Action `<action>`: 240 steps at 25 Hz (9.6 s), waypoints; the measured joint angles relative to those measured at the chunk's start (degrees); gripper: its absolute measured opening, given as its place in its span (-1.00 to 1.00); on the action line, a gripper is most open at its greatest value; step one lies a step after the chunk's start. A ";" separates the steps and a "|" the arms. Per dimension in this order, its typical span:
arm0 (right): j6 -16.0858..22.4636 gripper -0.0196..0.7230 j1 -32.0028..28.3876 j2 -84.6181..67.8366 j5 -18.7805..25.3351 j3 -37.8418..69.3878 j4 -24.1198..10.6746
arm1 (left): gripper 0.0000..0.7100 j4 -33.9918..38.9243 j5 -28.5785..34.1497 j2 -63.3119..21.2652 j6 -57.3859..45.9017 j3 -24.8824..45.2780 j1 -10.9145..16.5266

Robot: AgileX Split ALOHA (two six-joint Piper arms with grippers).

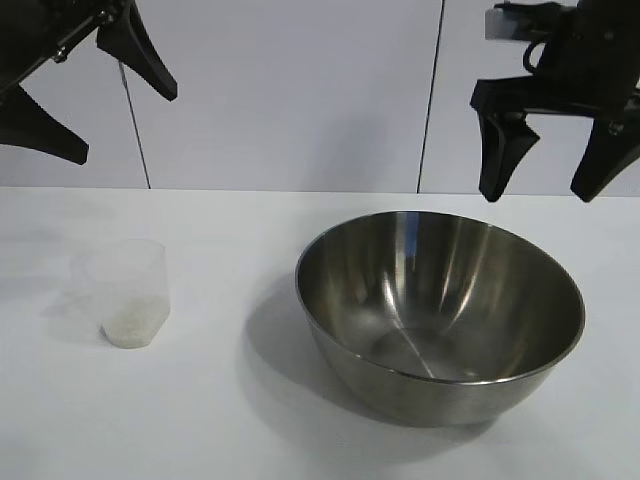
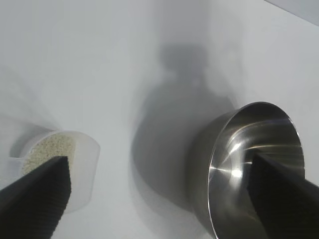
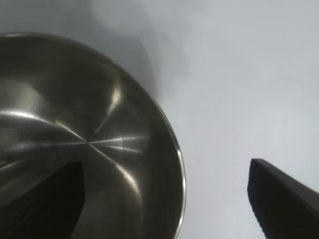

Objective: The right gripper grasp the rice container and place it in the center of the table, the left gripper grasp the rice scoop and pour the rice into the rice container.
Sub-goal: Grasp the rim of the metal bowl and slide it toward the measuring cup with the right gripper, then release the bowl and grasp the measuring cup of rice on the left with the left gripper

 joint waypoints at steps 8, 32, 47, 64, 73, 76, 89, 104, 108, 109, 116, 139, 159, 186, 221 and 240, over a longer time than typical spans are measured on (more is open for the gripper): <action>-0.41 0.70 0.00 -2.35 -11.92 12.56 0.57 | 0.95 0.00 -0.85 0.00 0.00 0.00 0.00; -0.49 -0.51 0.00 -0.78 -20.17 19.17 2.96 | 0.95 0.00 -1.64 0.00 0.00 0.00 0.00; 0.03 -0.92 0.00 -0.83 -16.06 14.45 3.48 | 0.95 0.00 -1.64 0.00 0.00 0.00 0.00; -3.84 -0.92 -0.42 -0.83 -12.84 13.02 10.58 | 0.95 1.29 -1.64 0.00 0.00 0.00 0.00; -11.54 -0.92 -7.57 -0.83 -12.25 13.60 17.85 | 0.95 1.33 -1.77 0.00 0.00 0.00 0.00; -15.67 -0.92 -10.22 -0.83 -12.38 15.64 22.59 | 0.95 1.33 -1.96 0.00 0.00 0.00 0.00; -28.23 -0.90 -12.45 -0.83 -12.62 18.74 34.63 | 0.95 1.33 -2.52 0.00 0.00 0.00 0.00; -31.50 -0.89 -12.45 -0.83 -10.23 18.74 43.33 | 0.95 1.33 -2.58 0.00 0.00 0.00 0.00; -31.76 -0.89 -11.77 -0.83 -10.86 18.74 43.97 | 0.95 1.33 -2.58 0.00 0.00 0.00 0.00; -31.83 -0.89 -11.16 -0.83 -11.38 18.74 43.97 | 0.95 1.33 -2.58 0.00 0.00 0.00 0.00; -31.61 -0.89 -4.96 -0.83 -15.10 18.78 44.99 | 0.95 1.33 -2.58 0.00 0.00 0.00 0.00; -28.46 -0.89 2.16 2.56 -21.07 18.85 45.58 | 0.95 1.33 -2.58 0.00 0.00 0.00 0.00; -26.39 0.02 2.16 2.50 -21.69 18.85 42.78 | 0.95 1.33 -2.58 0.00 0.00 0.00 0.00; -3.99 0.62 1.65 -0.85 0.78 -4.45 6.04 | 0.95 1.33 -2.58 0.00 0.00 0.00 0.00; -2.56 0.62 1.65 -0.85 -1.73 -4.56 9.74 | 0.87 8.68 3.97 -2.61 19.91 0.00 0.00; -2.56 0.62 1.65 -0.85 -2.41 -4.56 9.85 | 0.87 6.61 -49.34 -19.02 25.85 28.12 -0.92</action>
